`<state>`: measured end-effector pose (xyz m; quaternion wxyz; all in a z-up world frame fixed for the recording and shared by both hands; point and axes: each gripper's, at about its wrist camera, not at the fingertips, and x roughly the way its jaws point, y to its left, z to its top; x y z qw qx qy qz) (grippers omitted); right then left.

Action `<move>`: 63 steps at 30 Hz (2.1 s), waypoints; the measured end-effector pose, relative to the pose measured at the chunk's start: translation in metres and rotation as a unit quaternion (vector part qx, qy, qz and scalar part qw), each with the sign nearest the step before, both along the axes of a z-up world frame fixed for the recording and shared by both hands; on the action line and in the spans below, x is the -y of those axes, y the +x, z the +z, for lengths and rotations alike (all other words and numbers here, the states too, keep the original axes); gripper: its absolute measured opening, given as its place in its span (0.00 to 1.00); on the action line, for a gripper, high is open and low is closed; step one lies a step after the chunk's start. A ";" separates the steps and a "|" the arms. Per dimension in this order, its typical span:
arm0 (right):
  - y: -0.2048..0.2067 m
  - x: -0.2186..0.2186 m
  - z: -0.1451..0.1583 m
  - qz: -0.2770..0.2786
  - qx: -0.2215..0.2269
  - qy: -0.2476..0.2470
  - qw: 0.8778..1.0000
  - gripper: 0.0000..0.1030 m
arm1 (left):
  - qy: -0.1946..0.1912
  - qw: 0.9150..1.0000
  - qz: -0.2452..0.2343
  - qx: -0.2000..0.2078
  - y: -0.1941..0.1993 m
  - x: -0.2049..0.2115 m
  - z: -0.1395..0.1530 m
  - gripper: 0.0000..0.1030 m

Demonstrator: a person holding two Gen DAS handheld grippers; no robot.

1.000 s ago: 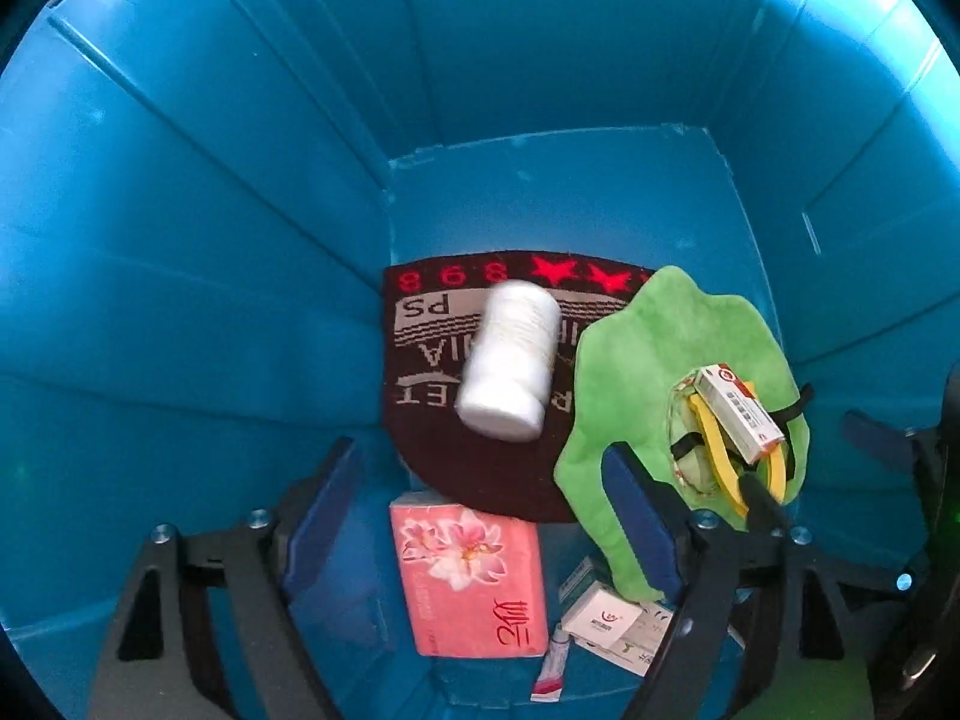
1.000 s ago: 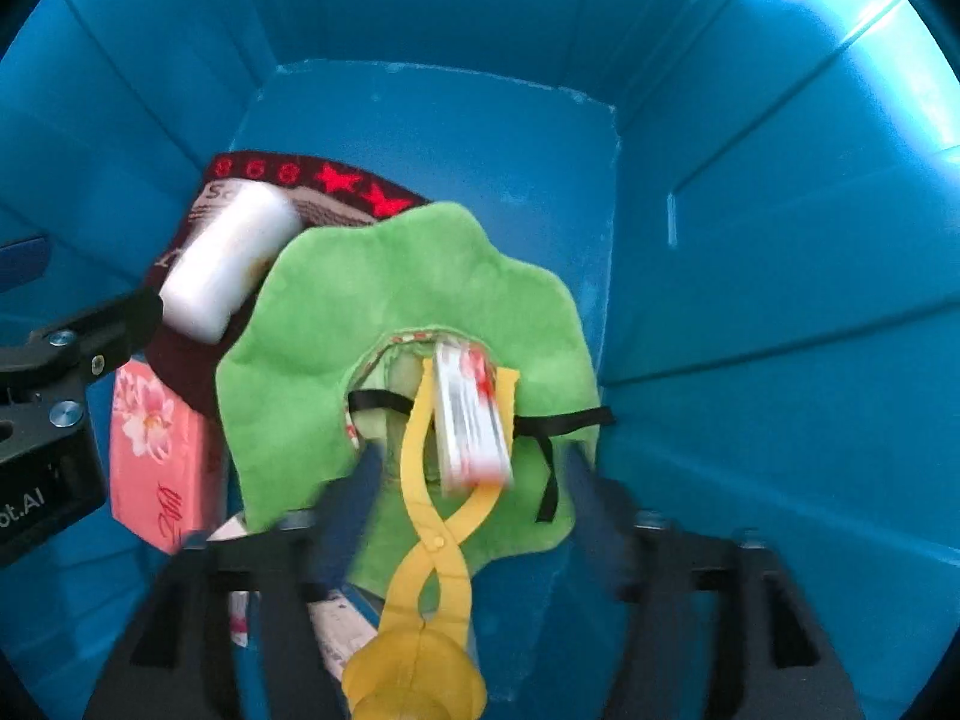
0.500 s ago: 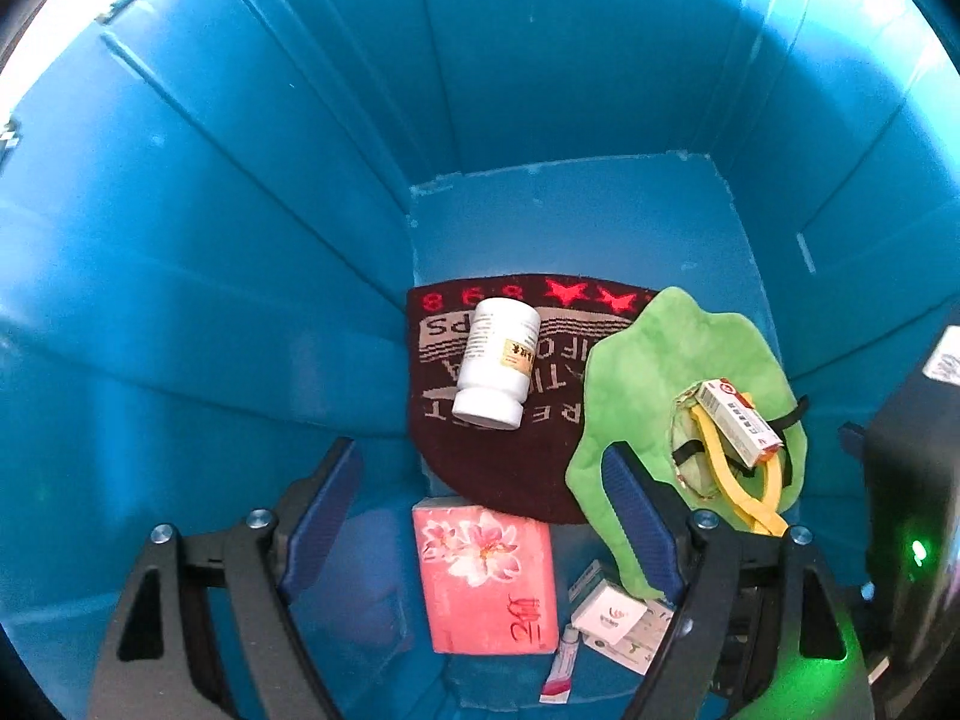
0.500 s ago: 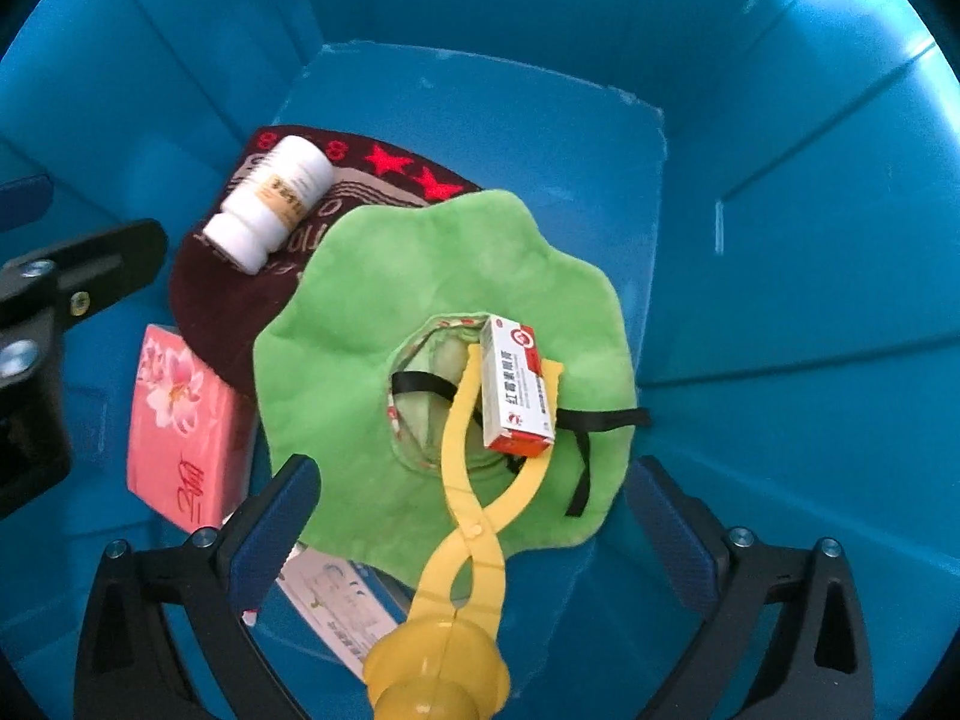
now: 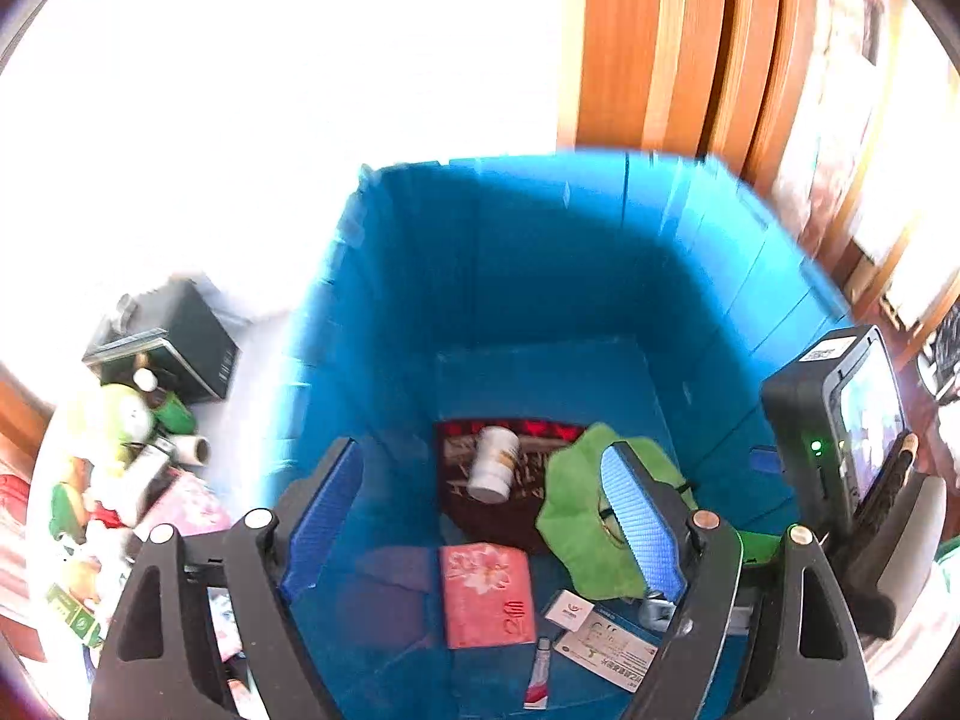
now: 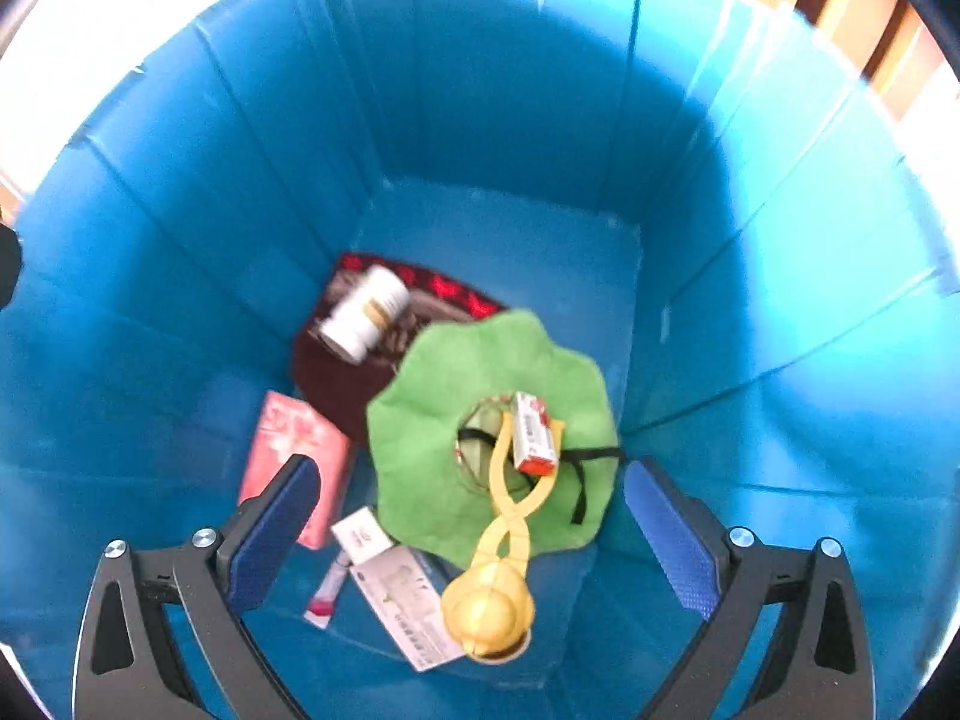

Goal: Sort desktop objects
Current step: 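Withdraw both tools from the crate back toward the pile, then grasp the white-green medicine box with left tool while right tool grasps red-white box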

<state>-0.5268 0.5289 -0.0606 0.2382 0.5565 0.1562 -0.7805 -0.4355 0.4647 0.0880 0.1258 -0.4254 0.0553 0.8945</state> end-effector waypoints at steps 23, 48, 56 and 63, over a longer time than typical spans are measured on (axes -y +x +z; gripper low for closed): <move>0.205 0.153 0.146 0.100 -0.159 -0.222 0.957 1.00 | 0.013 0.963 0.213 -0.163 0.144 0.300 0.000 0.89; 0.265 0.330 -0.028 0.084 -0.090 -0.181 0.976 1.00 | 0.014 0.964 0.253 -0.076 0.187 0.490 -0.148 0.89; 0.274 0.298 -0.086 0.049 -0.062 -0.158 0.984 1.00 | 0.014 0.984 0.173 -0.037 0.171 0.420 -0.199 0.89; 0.288 0.271 -0.124 0.043 -0.026 -0.152 0.987 1.00 | -0.004 0.991 0.133 -0.016 0.158 0.388 -0.229 0.89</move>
